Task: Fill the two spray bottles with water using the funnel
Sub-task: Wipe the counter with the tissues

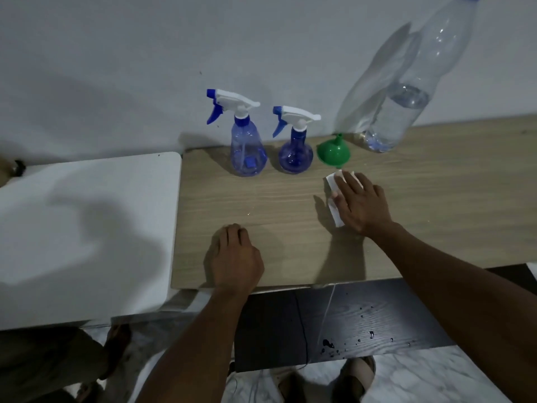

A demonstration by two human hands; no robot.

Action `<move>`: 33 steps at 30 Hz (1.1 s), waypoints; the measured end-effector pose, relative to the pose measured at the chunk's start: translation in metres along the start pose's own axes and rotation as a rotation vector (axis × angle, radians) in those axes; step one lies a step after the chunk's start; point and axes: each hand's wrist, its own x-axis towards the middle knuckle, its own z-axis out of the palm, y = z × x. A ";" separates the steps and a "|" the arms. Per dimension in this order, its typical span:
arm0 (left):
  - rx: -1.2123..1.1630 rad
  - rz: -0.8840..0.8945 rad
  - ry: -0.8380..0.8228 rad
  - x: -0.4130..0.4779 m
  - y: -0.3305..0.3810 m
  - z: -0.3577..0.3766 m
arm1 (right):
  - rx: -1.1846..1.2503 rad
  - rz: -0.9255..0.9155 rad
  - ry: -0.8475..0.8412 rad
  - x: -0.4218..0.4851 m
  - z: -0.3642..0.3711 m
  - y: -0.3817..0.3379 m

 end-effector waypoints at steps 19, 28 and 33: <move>-0.053 0.090 0.095 -0.021 -0.048 0.004 | 0.189 0.477 -0.036 -0.037 0.046 -0.094; -0.140 -0.031 0.131 -0.037 -0.091 0.001 | 0.263 0.097 -0.211 0.005 0.055 -0.205; -0.228 -0.036 0.092 -0.041 -0.102 0.002 | 0.219 -0.082 -0.282 0.012 0.060 -0.240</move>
